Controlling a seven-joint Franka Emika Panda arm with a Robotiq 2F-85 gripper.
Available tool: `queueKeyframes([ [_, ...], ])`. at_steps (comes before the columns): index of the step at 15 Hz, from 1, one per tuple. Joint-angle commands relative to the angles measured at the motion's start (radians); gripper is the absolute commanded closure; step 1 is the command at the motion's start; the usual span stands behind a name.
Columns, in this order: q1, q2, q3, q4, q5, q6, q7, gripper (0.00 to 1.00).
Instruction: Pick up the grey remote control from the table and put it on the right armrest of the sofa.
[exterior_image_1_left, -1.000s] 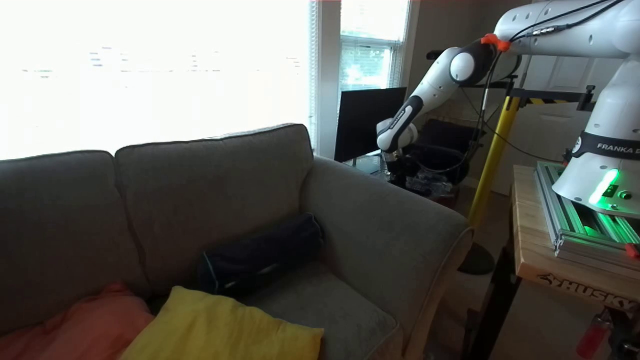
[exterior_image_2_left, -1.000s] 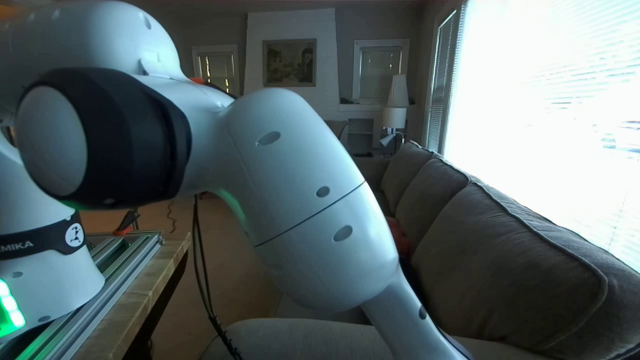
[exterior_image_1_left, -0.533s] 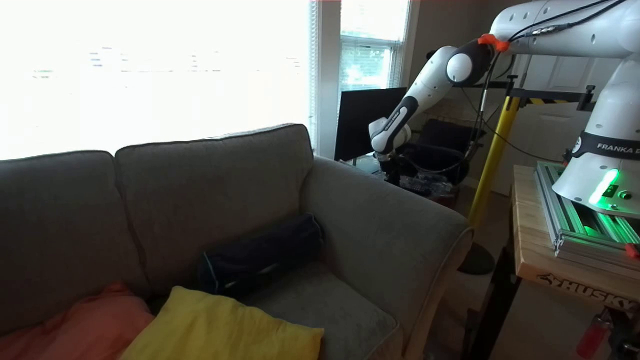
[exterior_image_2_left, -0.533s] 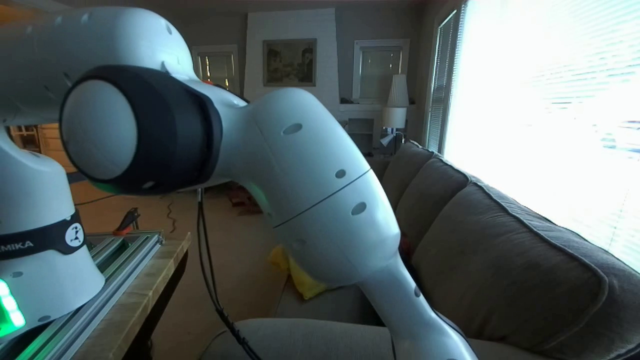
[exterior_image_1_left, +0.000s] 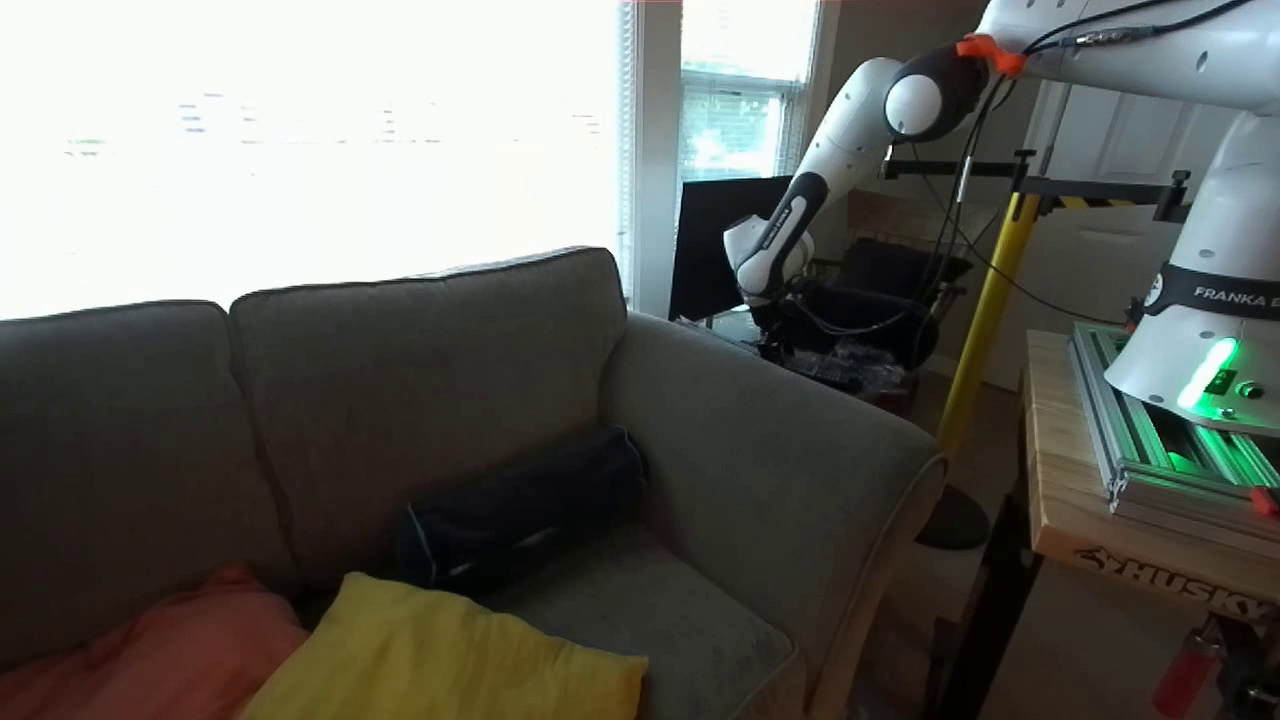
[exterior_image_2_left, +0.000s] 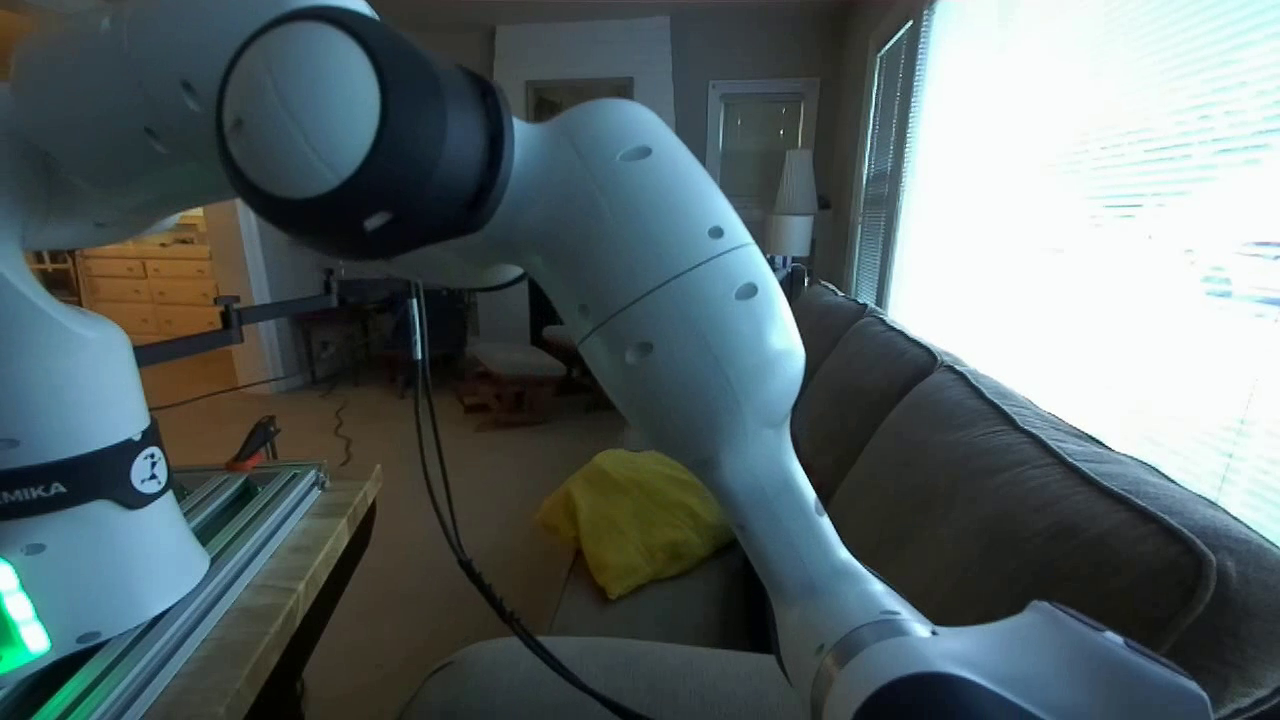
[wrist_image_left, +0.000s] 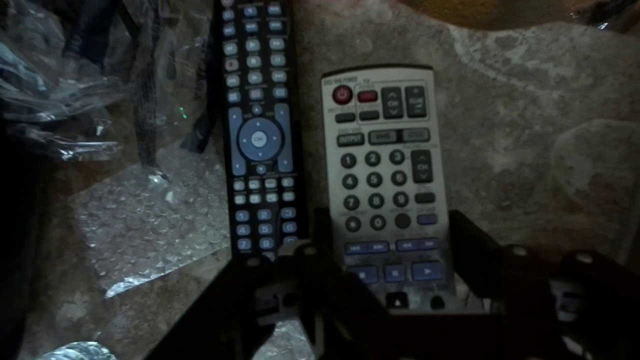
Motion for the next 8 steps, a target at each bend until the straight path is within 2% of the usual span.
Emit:
queueKeyframes([
  [1,0.089,-0.159,-0.067,-0.240,-0.020,0.066,0.116,0.66],
  [5,0.193,-0.297,-0.157,-0.412,-0.021,0.088,0.229,0.66],
  [8,0.237,-0.414,-0.173,-0.531,-0.071,0.080,0.313,0.66],
])
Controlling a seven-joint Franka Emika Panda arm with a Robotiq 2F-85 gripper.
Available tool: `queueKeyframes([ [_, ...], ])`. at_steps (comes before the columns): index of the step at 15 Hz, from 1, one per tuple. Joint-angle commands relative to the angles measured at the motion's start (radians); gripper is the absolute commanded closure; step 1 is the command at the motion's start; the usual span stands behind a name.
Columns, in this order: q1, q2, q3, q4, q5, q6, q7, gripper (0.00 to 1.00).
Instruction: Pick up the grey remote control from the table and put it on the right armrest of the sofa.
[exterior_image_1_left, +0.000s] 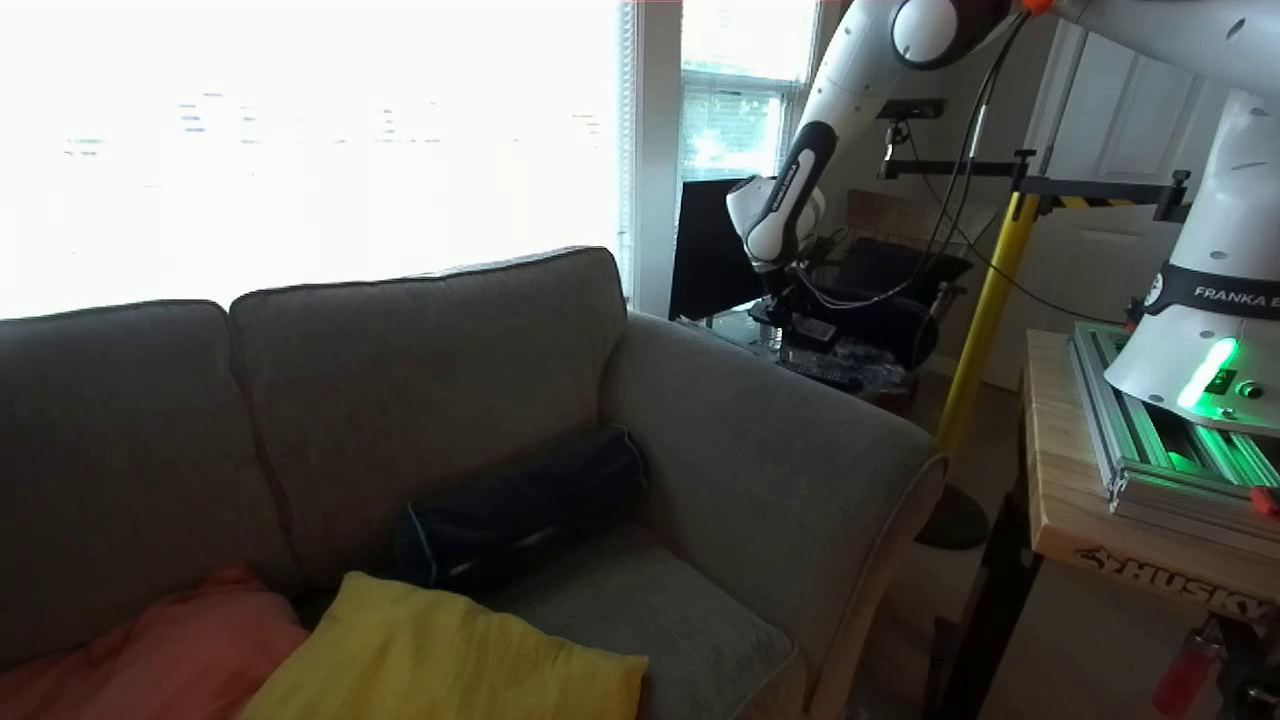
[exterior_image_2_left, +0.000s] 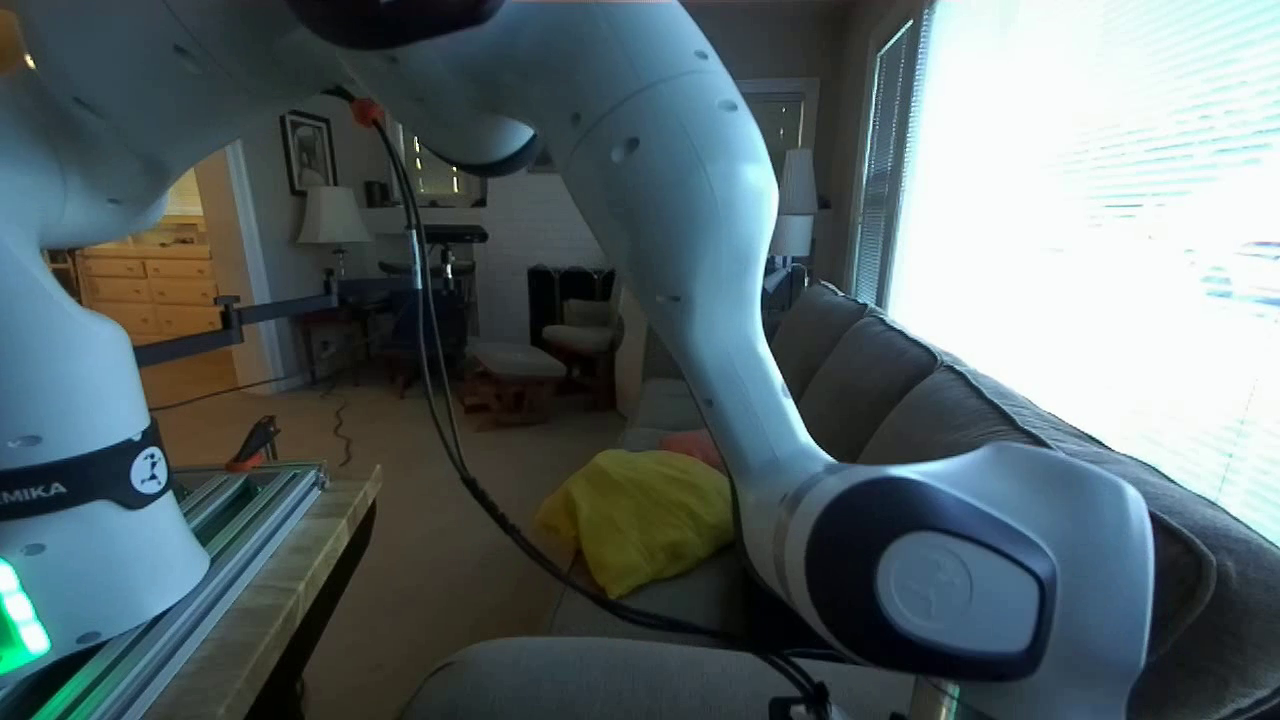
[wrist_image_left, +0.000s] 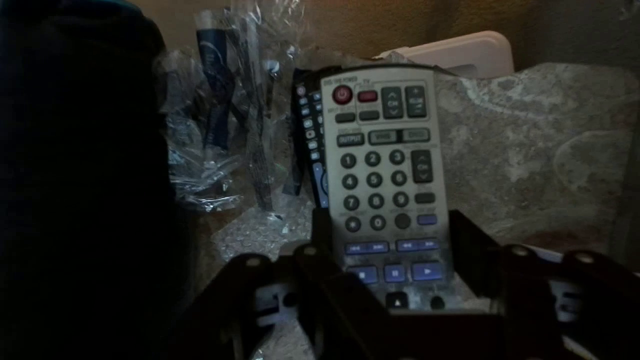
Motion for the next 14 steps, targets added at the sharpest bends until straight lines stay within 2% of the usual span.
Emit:
queueKeyframes([
  [1,0.070,-0.190,-0.023,-0.223,-0.063,0.015,0.103,0.66],
  [5,0.138,-0.336,-0.036,-0.354,-0.141,0.009,0.156,0.66],
  [9,0.187,-0.460,-0.038,-0.466,-0.311,0.077,0.140,0.66],
  [12,0.185,-0.483,-0.038,-0.493,-0.468,0.178,0.118,0.66],
  [14,0.131,-0.475,-0.004,-0.489,-0.526,0.262,0.062,0.66],
])
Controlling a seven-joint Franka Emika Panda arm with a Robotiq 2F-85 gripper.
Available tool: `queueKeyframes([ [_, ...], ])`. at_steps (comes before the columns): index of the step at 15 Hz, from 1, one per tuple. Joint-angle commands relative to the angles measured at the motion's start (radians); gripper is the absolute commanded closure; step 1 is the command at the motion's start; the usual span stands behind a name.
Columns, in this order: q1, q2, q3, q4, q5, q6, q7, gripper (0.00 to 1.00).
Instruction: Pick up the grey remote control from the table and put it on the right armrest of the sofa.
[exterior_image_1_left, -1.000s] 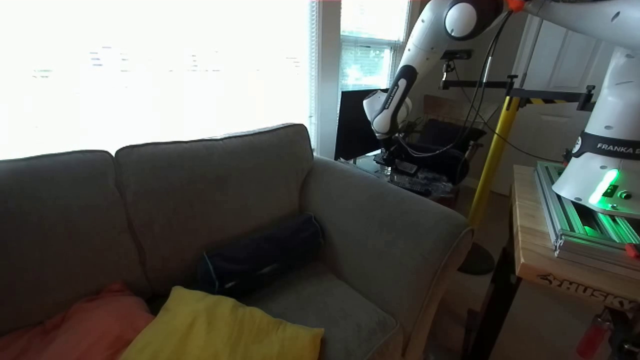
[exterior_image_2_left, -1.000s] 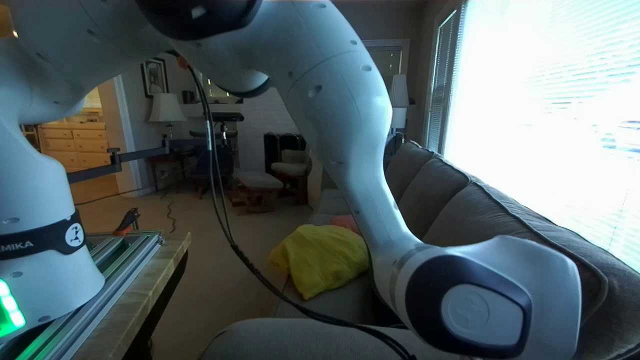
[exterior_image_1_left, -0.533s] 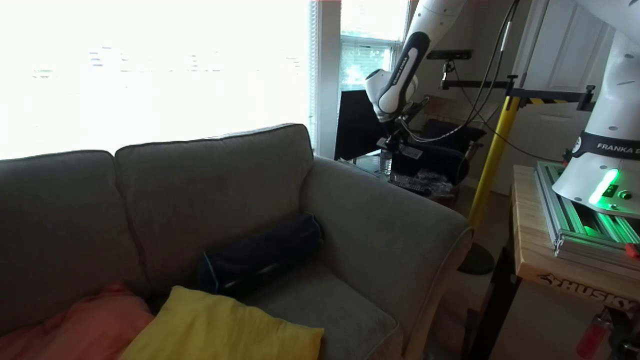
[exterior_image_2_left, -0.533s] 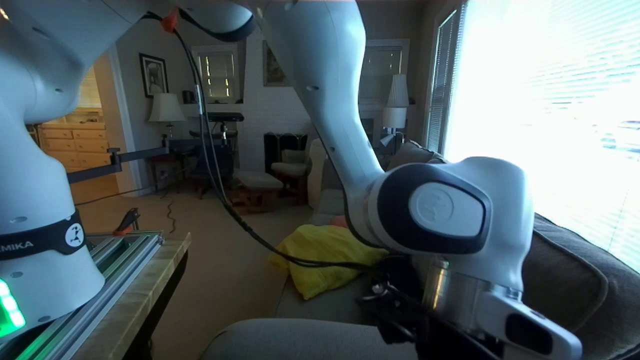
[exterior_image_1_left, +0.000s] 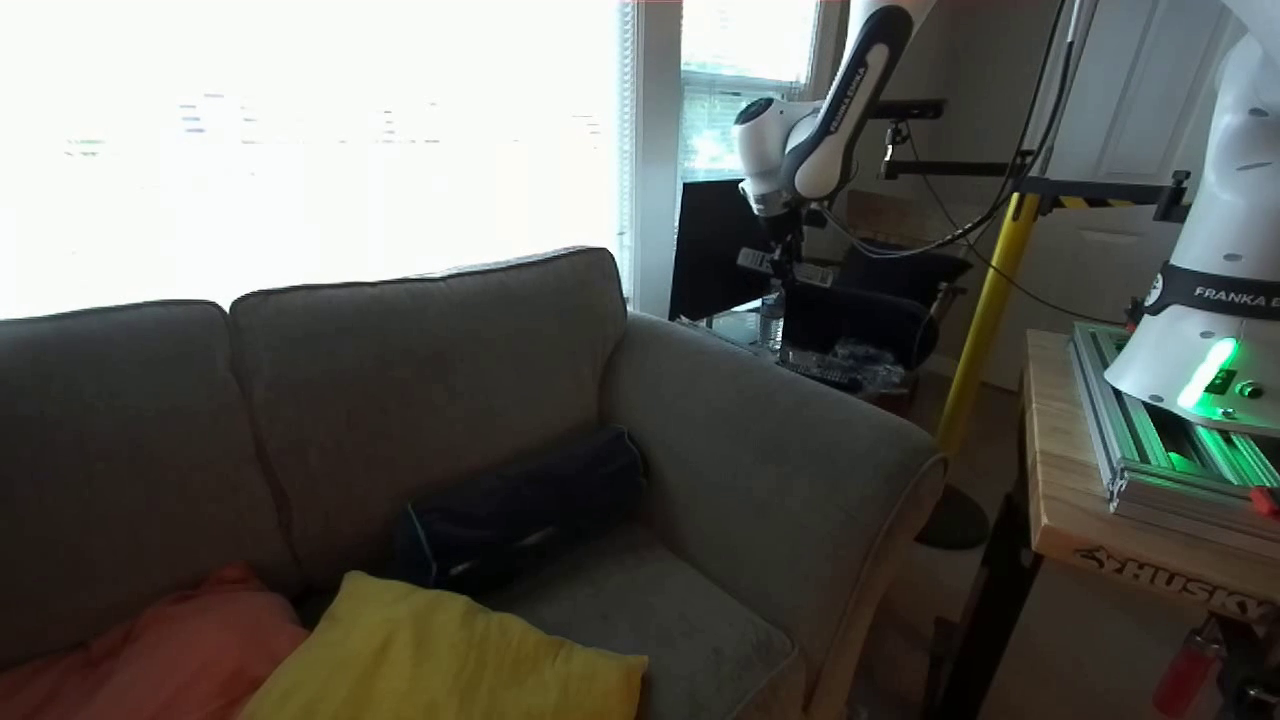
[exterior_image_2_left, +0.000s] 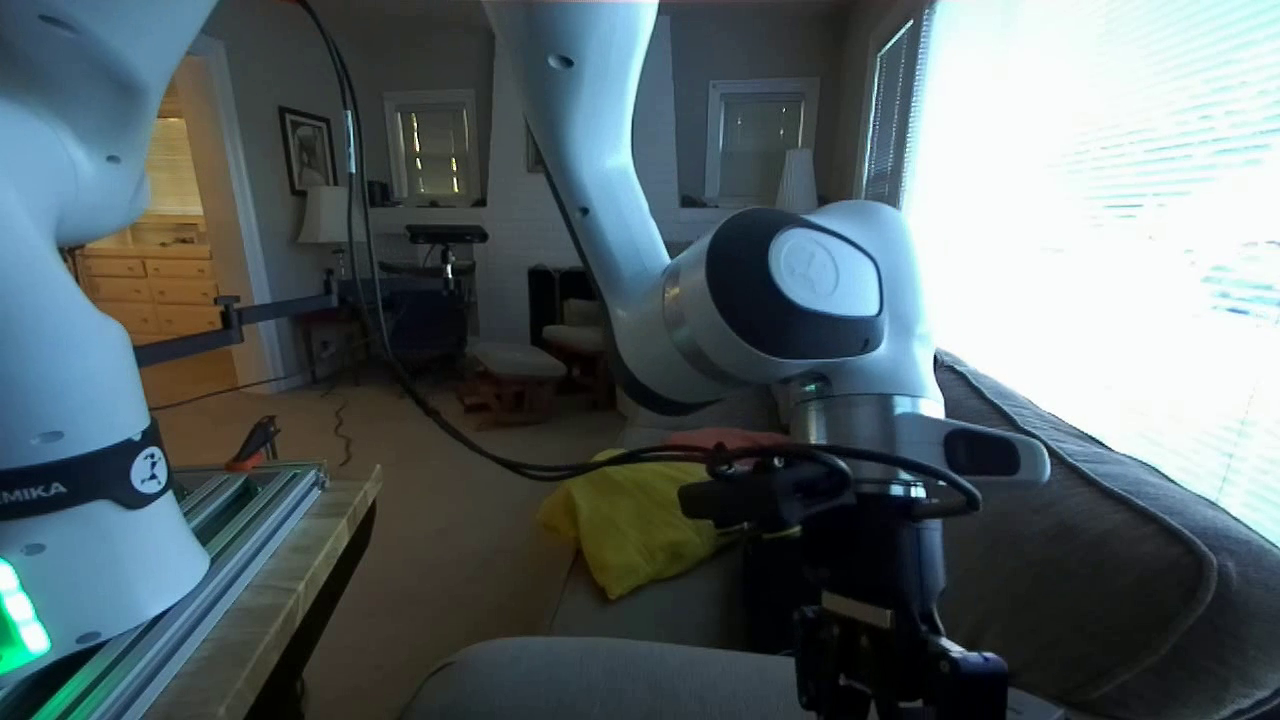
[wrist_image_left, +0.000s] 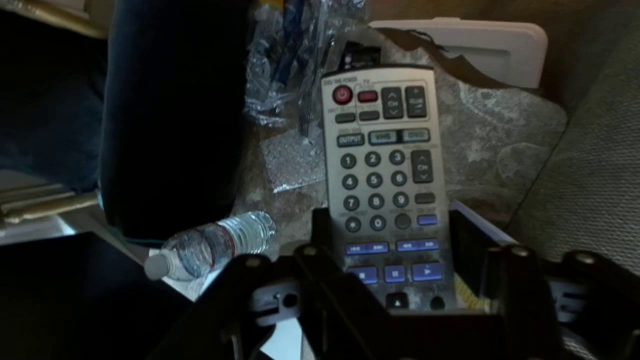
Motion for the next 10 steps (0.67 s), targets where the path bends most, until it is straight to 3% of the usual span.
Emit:
queueKeyframes([
  [1,-0.069,-0.017,0.036,-0.038,-0.120,0.150,-0.085,0.66],
  [6,-0.129,0.082,0.047,0.031,-0.230,0.357,-0.196,0.66],
  [10,-0.117,0.112,0.084,0.085,-0.265,0.380,-0.309,0.66],
])
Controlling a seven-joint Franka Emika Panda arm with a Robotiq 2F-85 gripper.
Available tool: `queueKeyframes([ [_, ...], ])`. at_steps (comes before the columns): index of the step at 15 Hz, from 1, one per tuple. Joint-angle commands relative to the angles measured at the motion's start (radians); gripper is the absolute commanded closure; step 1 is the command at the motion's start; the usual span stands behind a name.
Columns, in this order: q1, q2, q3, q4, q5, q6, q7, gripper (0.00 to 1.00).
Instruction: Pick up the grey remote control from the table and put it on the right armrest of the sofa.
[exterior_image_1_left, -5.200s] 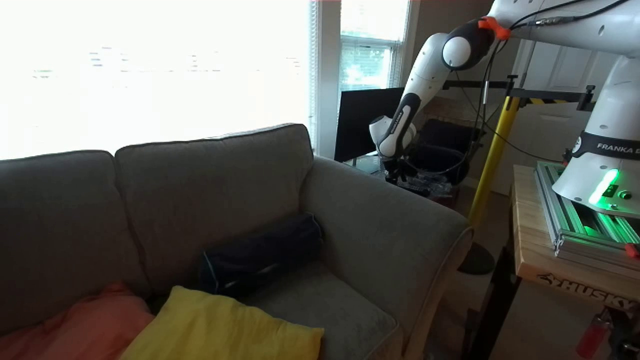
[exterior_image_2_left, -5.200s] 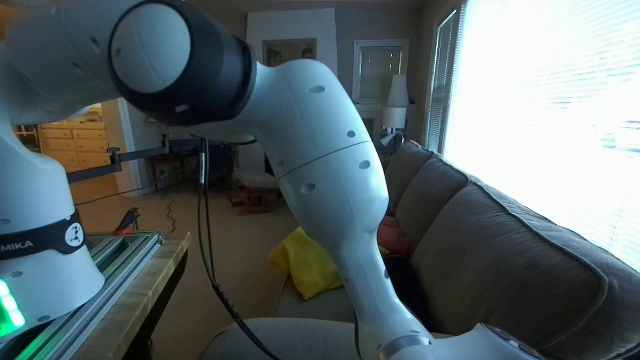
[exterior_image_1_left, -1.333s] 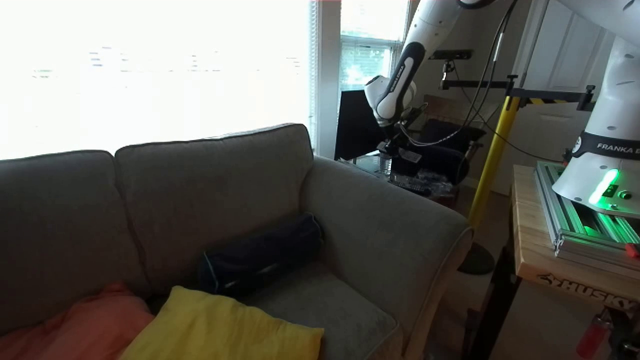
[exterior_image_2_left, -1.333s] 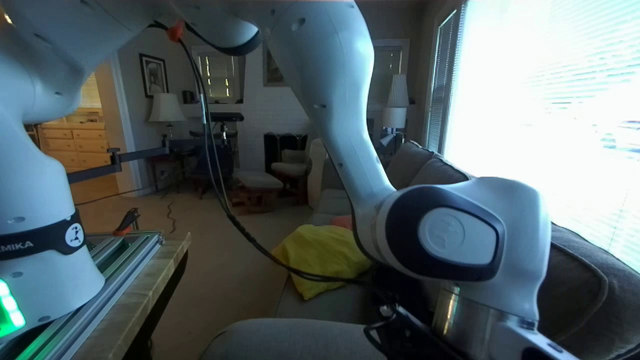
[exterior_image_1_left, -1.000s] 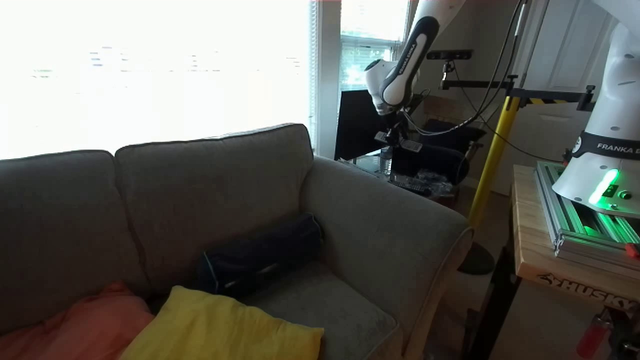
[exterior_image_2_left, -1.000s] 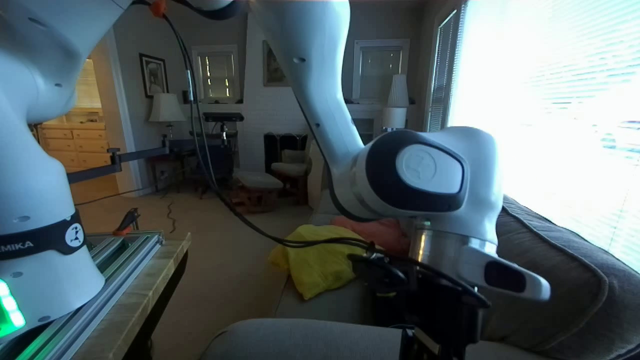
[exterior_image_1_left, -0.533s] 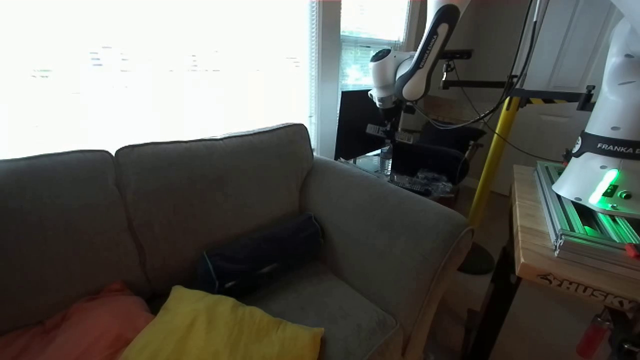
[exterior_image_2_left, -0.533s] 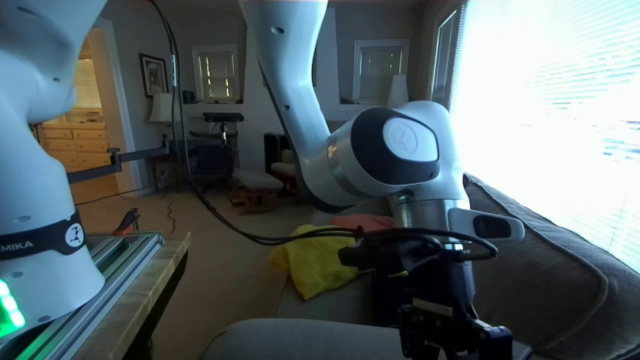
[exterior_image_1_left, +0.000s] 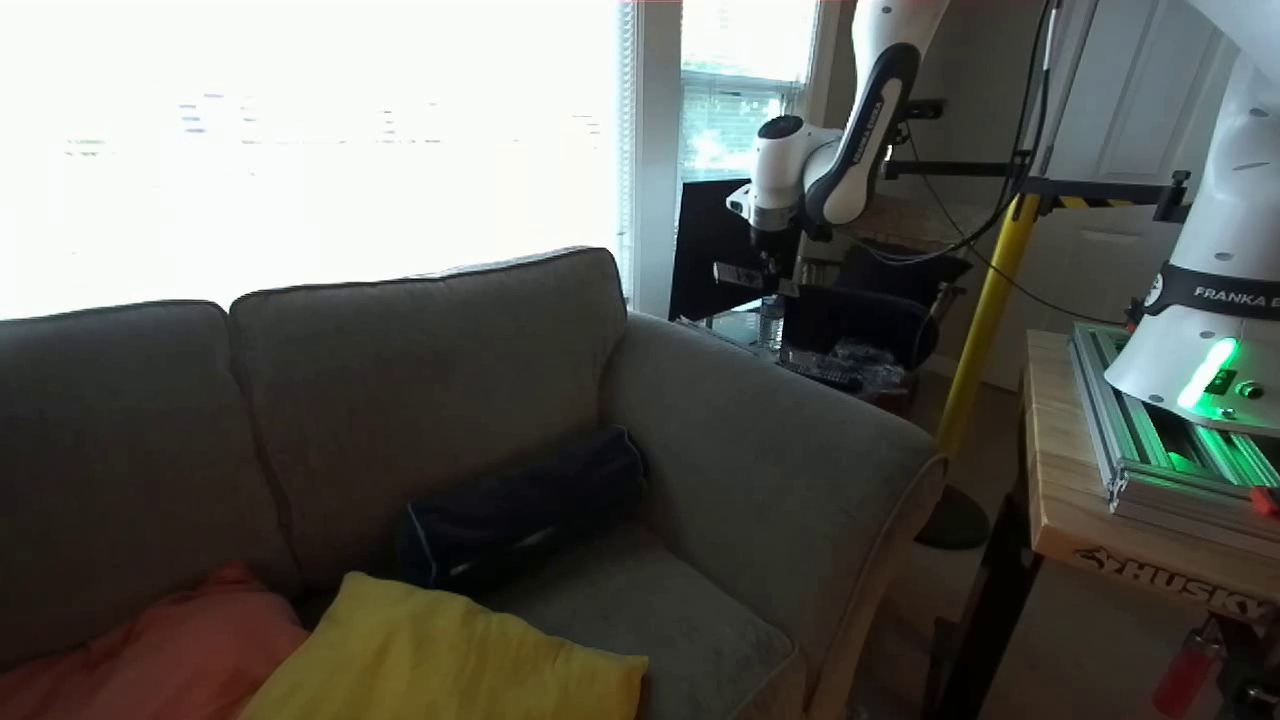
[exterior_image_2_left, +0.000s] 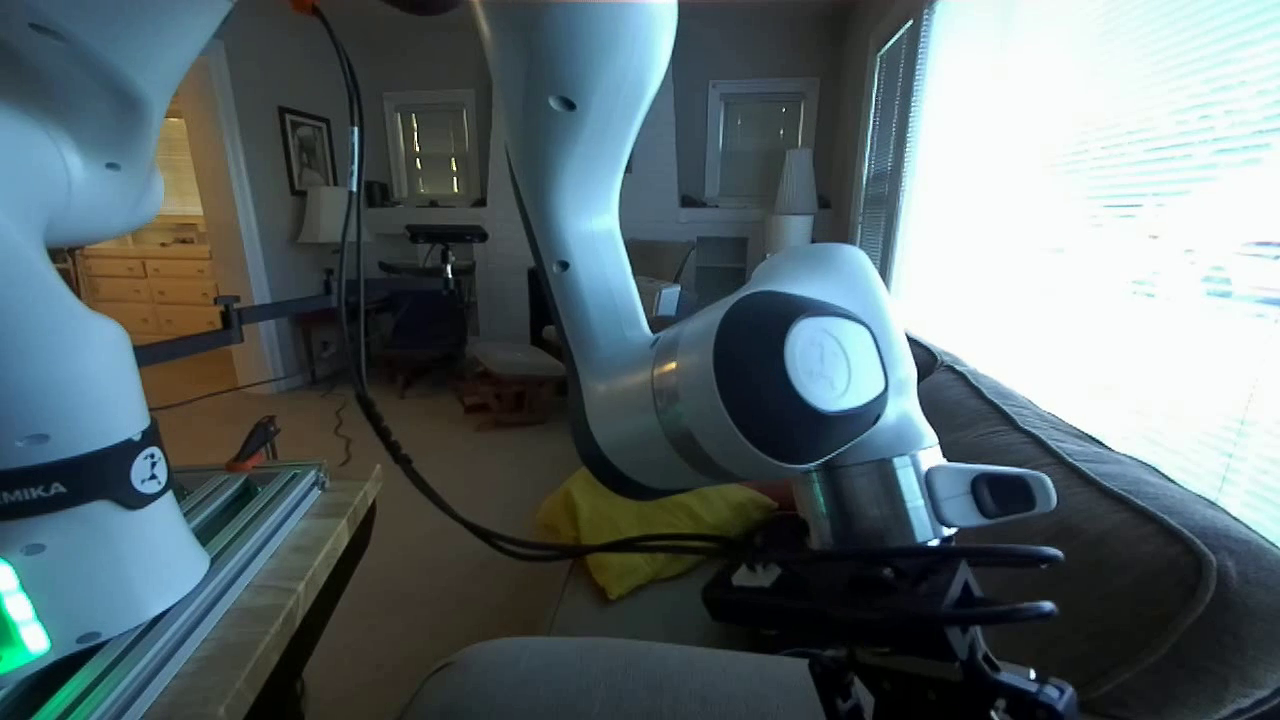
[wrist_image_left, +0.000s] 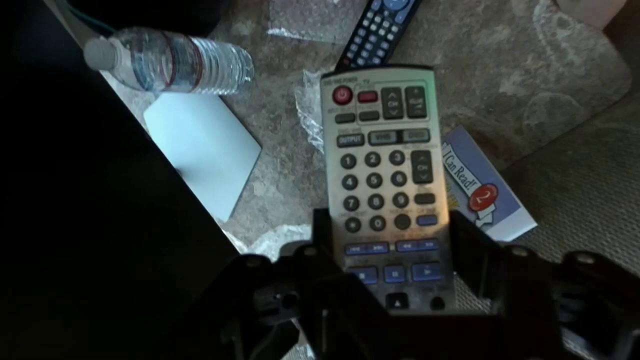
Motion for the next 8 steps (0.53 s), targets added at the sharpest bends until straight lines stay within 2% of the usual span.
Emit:
queueKeyframes([
  [1,0.011,0.024,0.053,0.068,-0.048,-0.016,-0.101,0.66],
  [4,0.017,0.038,0.128,0.116,-0.051,-0.066,-0.206,0.66],
  [8,0.031,0.091,0.195,0.193,-0.071,-0.181,-0.331,0.66],
])
